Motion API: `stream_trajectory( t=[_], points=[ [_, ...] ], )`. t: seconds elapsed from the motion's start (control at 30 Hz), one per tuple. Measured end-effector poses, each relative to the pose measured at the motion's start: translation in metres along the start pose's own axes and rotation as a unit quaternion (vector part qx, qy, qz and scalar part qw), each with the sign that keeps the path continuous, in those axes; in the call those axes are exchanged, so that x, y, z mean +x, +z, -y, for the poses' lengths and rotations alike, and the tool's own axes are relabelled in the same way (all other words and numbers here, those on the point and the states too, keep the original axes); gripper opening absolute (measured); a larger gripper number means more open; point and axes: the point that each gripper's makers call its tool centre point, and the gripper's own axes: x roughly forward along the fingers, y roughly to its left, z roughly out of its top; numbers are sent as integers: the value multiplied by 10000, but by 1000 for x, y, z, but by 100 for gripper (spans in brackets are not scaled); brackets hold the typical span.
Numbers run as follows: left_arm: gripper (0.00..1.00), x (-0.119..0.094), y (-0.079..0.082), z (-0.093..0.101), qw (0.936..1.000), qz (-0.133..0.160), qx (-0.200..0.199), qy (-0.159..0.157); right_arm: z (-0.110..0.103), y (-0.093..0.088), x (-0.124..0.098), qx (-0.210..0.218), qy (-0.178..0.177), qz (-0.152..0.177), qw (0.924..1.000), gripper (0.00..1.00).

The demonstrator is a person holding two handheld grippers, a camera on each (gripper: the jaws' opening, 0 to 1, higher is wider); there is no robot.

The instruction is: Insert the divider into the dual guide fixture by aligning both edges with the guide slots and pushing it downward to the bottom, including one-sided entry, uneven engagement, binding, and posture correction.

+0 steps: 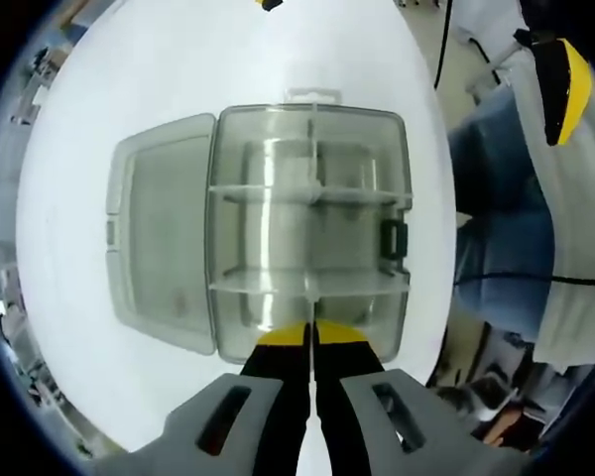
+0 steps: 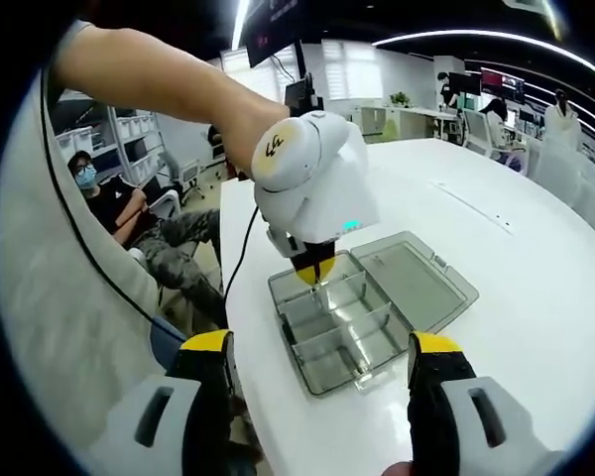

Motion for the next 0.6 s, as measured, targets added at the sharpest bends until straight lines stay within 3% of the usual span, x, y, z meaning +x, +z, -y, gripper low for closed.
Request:
stream_trajectory(
  t=[0.6],
  points=[
    [0, 1, 0, 3, 9999, -27, 116, 103, -1, -2, 0, 39, -8, 0, 10000, 69]
  ],
)
